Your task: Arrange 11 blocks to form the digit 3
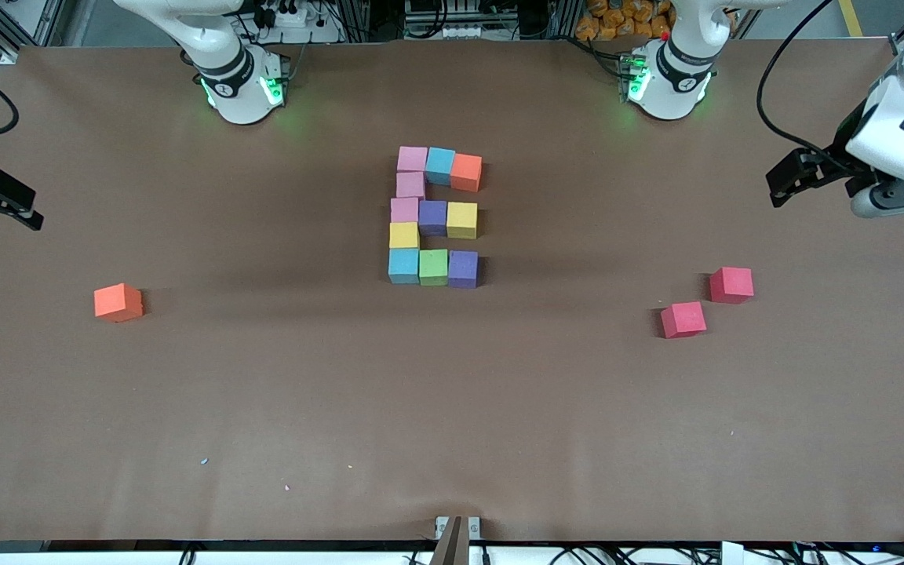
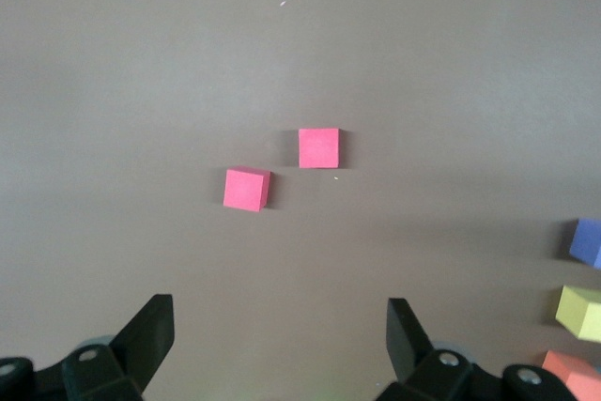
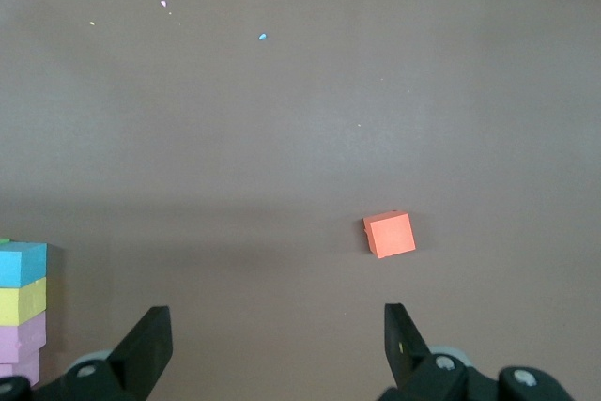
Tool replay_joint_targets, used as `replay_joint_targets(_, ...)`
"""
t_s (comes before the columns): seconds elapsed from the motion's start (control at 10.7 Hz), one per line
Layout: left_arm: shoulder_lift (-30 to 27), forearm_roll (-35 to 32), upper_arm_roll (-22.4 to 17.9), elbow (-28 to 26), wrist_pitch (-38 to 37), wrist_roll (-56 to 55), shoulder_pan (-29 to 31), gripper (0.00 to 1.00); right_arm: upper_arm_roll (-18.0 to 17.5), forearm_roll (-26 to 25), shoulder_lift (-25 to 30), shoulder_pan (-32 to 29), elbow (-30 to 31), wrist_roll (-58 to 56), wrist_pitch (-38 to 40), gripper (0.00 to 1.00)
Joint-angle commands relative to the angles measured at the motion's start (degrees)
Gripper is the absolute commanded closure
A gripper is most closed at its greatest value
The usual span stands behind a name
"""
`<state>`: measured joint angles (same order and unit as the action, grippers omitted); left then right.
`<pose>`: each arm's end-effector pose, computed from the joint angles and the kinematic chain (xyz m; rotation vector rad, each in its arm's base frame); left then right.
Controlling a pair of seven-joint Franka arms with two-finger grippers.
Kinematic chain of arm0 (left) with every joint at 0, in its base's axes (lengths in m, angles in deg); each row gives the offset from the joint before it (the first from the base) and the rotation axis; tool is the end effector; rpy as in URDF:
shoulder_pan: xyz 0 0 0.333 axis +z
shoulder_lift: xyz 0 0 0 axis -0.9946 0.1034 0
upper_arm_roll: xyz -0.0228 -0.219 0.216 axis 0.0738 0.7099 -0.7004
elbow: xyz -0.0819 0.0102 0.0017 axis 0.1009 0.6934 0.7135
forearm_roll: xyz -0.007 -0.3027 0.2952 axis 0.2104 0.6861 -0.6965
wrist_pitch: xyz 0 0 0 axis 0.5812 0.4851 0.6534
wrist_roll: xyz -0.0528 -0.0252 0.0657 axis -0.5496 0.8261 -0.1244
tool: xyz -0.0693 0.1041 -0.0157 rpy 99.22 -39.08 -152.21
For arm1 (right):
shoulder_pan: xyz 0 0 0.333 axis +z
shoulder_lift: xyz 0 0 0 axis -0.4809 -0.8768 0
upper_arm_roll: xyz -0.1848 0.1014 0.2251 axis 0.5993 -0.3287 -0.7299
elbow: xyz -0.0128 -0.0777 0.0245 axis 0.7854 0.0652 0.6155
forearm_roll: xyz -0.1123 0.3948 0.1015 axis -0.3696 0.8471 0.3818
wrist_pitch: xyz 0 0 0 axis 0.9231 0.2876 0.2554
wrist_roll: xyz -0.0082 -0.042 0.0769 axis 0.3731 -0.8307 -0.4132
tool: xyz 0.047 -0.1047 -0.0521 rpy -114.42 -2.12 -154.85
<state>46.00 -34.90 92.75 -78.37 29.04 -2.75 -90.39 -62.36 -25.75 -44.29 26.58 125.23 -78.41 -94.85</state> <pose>0.5735 -0.0982 0.6203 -3.0668 -0.0443 -0.0156 0.5973 -0.0419 0.6224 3.1272 0.0819 0.1432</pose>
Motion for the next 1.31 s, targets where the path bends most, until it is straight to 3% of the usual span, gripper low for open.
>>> replay_joint_targets(0.0,0.16,3.71,-0.26,0.81,1.89,3.68,0.08,0.00,-0.64,0.03,-0.06,-0.74,-0.85,0.34,0.79,0.00)
replay_joint_targets(0.19,0.42,6.10,-0.52,0.89,4.45,3.69,0.43,0.00,-0.72,0.12,-0.14,-0.39,-0.85,0.61,0.70,0.00)
replay_joint_targets(1.21,0.16,3.03,-0.35,0.37,2.17,5.45,0.43,0.00,-0.55,0.12,-0.23,-1.36,-0.94,0.25,0.88,0.00)
